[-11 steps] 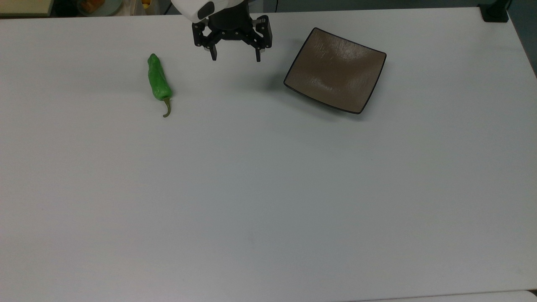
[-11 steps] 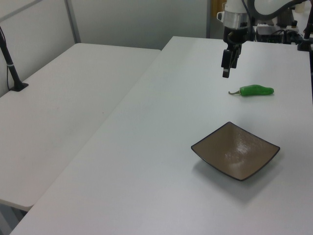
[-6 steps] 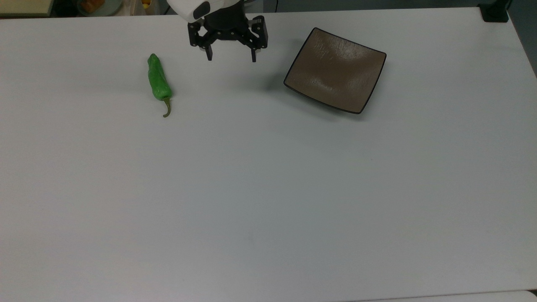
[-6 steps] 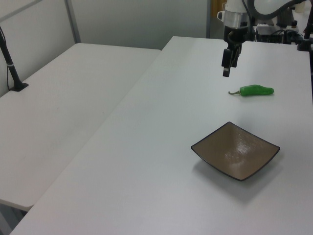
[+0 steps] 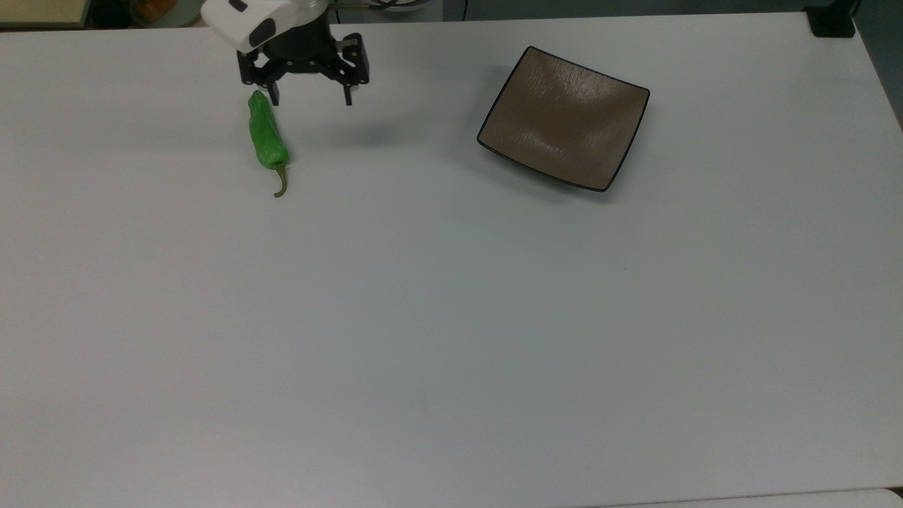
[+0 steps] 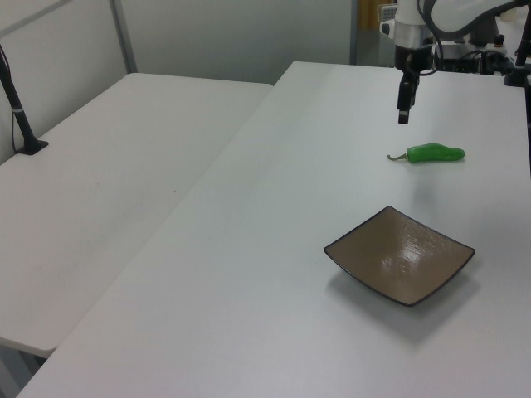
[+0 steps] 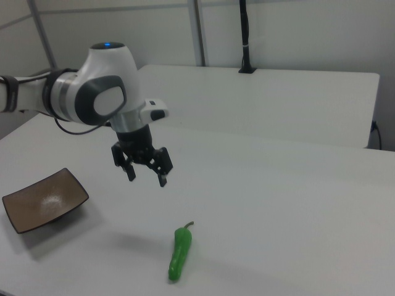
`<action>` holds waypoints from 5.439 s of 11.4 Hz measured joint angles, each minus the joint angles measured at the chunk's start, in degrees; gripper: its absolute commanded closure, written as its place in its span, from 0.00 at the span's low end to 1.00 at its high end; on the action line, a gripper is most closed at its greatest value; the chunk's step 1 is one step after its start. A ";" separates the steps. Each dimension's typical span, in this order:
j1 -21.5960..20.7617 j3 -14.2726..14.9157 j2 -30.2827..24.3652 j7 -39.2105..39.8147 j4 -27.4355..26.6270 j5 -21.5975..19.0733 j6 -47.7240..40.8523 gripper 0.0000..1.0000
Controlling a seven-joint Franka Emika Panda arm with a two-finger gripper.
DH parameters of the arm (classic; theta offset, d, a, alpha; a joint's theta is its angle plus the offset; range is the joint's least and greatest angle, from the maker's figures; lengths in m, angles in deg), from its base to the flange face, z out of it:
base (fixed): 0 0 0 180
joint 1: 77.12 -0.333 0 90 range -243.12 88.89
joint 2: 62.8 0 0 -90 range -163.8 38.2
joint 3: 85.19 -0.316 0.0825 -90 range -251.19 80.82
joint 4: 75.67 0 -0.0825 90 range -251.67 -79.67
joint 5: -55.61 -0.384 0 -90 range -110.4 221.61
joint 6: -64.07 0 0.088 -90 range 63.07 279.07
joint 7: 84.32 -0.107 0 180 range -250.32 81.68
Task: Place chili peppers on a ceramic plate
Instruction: 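Move the open gripper over the green chili pepper and lower it, then close the gripper on the green chili pepper's body, then lift the chili pepper and carry it over the brown plate, then lower the chili pepper onto the plate and open the gripper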
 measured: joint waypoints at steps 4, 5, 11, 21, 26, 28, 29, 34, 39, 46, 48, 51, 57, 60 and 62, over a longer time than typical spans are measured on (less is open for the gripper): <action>0.28 3.93 0.16 5.29 -4.80 3.02 4.86 0.00; 0.31 4.97 0.20 6.81 -5.61 3.52 5.24 0.00; 2.15 7.40 3.13 14.26 -8.35 3.75 8.45 0.00; 3.50 7.42 10.44 16.99 -8.97 4.01 14.74 0.84; 3.50 7.42 9.68 16.88 -8.50 3.78 14.74 0.84; 3.37 7.28 8.01 16.13 -8.06 0.65 14.74 0.84; 3.33 6.72 7.13 15.06 -7.08 -0.38 13.02 0.84; 3.36 -1.06 5.58 6.60 0.11 -4.21 4.63 0.83; 3.46 -12.77 5.00 -4.26 2.82 -4.65 4.52 0.83; 3.39 -25.60 4.80 -11.80 2.81 -5.28 4.52 0.82; 3.33 -28.33 4.88 -13.06 2.72 -5.33 4.52 0.80; 3.29 -31.70 5.31 -14.85 2.61 -5.81 4.76 0.77; 0.83 -34.40 6.38 -16.89 1.94 -5.85 4.85 0.00; 0.80 -34.42 6.40 -16.89 1.82 -5.85 4.86 0.00; 0.80 -34.42 6.40 -16.89 1.83 -5.85 4.90 0.00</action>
